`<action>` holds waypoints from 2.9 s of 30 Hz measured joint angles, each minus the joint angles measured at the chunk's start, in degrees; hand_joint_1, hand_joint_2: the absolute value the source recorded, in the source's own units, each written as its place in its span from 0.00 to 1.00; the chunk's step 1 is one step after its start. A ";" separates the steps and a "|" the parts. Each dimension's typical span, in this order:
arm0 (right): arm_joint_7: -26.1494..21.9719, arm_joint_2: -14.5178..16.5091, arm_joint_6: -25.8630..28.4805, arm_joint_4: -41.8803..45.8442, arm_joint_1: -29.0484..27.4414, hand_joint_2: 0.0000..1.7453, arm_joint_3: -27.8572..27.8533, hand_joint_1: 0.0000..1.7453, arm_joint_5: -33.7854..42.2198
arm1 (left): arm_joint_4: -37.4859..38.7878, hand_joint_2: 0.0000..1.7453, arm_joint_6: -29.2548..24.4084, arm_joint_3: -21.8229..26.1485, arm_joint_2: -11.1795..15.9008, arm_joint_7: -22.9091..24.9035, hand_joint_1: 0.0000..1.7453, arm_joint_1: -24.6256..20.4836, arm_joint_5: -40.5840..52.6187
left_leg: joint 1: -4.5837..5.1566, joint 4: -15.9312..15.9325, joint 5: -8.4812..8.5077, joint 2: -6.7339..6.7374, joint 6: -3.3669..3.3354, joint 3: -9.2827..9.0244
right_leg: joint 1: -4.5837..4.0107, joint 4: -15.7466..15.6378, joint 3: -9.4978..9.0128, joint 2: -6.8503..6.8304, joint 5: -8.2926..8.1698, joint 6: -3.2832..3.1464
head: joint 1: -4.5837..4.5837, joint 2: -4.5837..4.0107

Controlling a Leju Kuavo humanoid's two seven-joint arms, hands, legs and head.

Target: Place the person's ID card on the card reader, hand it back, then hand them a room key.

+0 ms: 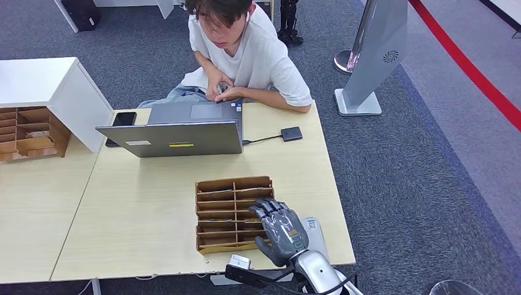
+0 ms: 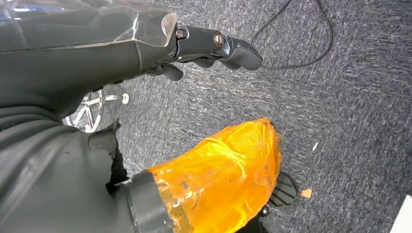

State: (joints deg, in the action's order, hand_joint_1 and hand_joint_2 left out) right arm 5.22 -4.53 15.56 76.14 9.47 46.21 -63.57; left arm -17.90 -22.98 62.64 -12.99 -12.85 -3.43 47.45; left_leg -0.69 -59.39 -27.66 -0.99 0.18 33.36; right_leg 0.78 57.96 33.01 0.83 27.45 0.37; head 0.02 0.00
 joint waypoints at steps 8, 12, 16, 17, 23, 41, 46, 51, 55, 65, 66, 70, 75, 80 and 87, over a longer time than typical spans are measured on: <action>0.00 1.05 -0.02 -1.09 0.61 1.00 -0.56 0.34 0.20 | 0.06 0.00 -0.01 0.00 0.05 -0.07 0.00 -0.13 0.20 | 0.00 0.00 0.00 0.00 0.00 0.00 | 0.00 0.00 0.00 0.00 0.00 0.00 | 0.00 0.00; 0.00 1.19 -0.02 -1.32 0.72 1.00 -0.63 0.34 0.22 | 0.07 0.00 -0.01 0.00 0.05 -0.07 0.00 -0.14 0.20 | 0.00 0.00 0.00 0.00 0.00 0.00 | 0.00 0.00 0.00 0.00 0.00 0.00 | 0.01 0.00; 0.00 1.25 -0.02 -1.36 0.82 1.00 -0.64 0.48 0.22 | 0.09 0.00 -0.01 0.00 0.05 -0.08 0.00 -0.15 0.20 | 0.00 0.00 0.00 0.00 0.00 0.00 | 0.00 0.00 0.00 0.00 0.00 0.00 | 0.01 0.00; 0.00 1.25 -0.02 -1.38 0.83 1.00 -0.64 0.56 0.22 | 0.09 0.00 0.00 0.00 0.06 -0.08 0.00 -0.15 0.20 | 0.00 0.00 0.00 0.00 0.00 0.00 | 0.00 0.00 0.00 0.00 0.00 0.00 | 0.01 0.00; 0.00 1.29 -0.06 -1.54 0.91 1.00 -0.65 0.91 0.24 | 0.09 0.00 0.01 0.00 0.07 -0.08 0.00 -0.15 0.27 | 0.00 0.00 0.00 0.00 0.00 0.00 | 0.00 0.00 0.00 0.00 0.00 0.00 | 0.01 0.00; 0.00 1.99 0.08 -2.34 1.52 1.00 -0.90 0.94 0.55 | 0.11 0.00 0.50 0.00 0.04 -0.37 0.00 -0.18 0.74 | 0.00 0.00 0.00 0.00 0.00 -0.01 | 0.00 0.00 0.00 0.00 0.00 0.00 | 0.00 0.00; -0.17 2.04 0.42 -2.45 1.50 1.00 -0.97 0.97 0.50 | 0.11 0.00 0.51 0.00 0.03 -0.42 0.00 -0.18 0.74 | 0.00 0.00 0.00 0.00 0.00 -0.01 | 0.00 0.00 0.00 0.00 0.00 0.00 | 0.01 0.00; -0.80 2.04 1.37 -2.19 1.42 1.00 -1.01 1.00 -0.03 | 0.11 0.00 0.51 0.00 0.01 -0.44 0.00 -0.17 0.72 | 0.00 0.00 0.00 0.00 0.00 0.00 | 0.00 0.00 0.00 0.00 0.00 0.00 | 0.01 0.00; -1.21 2.04 2.40 0.41 1.19 1.00 -1.01 1.00 -0.63 | 0.11 0.00 0.58 0.00 -0.01 -0.45 0.00 -0.12 0.38 | 0.00 0.00 0.00 0.00 0.00 0.00 | 0.00 0.00 0.01 0.01 0.00 0.00 | -0.01 0.00; -2.69 1.85 3.77 8.37 0.96 1.00 -1.01 1.00 -1.43 | 0.11 0.00 0.78 0.00 -0.30 -0.46 0.00 0.04 -0.23 | 0.00 0.00 0.00 0.01 0.00 0.00 | 0.00 0.00 0.01 0.01 0.00 0.00 | 0.01 0.00; -2.89 1.80 3.96 9.01 0.95 1.00 -1.01 1.00 -1.46 | 0.11 0.00 0.78 0.00 -0.32 -0.46 0.00 0.04 -0.27 | 0.00 0.00 0.00 0.01 0.00 0.00 | 0.00 0.00 0.01 0.01 0.00 0.00 | 0.01 0.00; -3.25 1.56 4.44 10.93 0.93 1.00 -0.99 1.00 -1.46 | 0.11 0.00 0.78 0.02 -0.34 -0.46 0.00 0.06 -0.32 | 0.00 0.00 0.00 0.01 0.00 0.00 | 0.00 0.00 0.01 0.01 0.00 0.00 | 0.00 0.00; -3.82 1.38 4.98 12.52 0.84 1.00 -0.95 1.00 -1.30 | 0.11 0.00 0.75 0.08 -0.36 -0.46 0.00 0.07 -0.52 | 0.00 0.00 0.00 0.01 0.00 0.00 | 0.00 0.00 0.01 0.01 0.00 0.00 | 0.00 0.00; -4.91 1.11 6.34 14.93 0.79 1.00 -0.81 1.00 -0.79 | 0.11 0.00 0.71 0.45 -0.39 -0.46 0.00 0.10 -0.95 | 0.00 0.00 0.00 0.01 0.00 0.00 | 0.00 0.00 0.01 0.01 0.00 0.00 | 0.01 0.00; -6.03 0.93 7.39 17.34 0.74 1.00 -0.69 1.00 -0.30 | 0.09 0.00 0.71 1.36 -0.63 -0.46 0.00 0.17 -1.17 | 0.00 0.00 0.00 0.01 0.00 0.00 | 0.00 0.00 0.01 0.01 0.00 0.00 | 0.01 0.00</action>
State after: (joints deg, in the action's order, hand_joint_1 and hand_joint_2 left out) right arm -0.80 -3.60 22.95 93.48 10.20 45.52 -63.86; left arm -17.81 -22.27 64.00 -13.62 -13.31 -3.26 46.28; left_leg -0.69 -59.39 -27.67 -0.98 0.18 33.36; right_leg 0.78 57.96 33.01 0.84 27.45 0.37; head 0.02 0.00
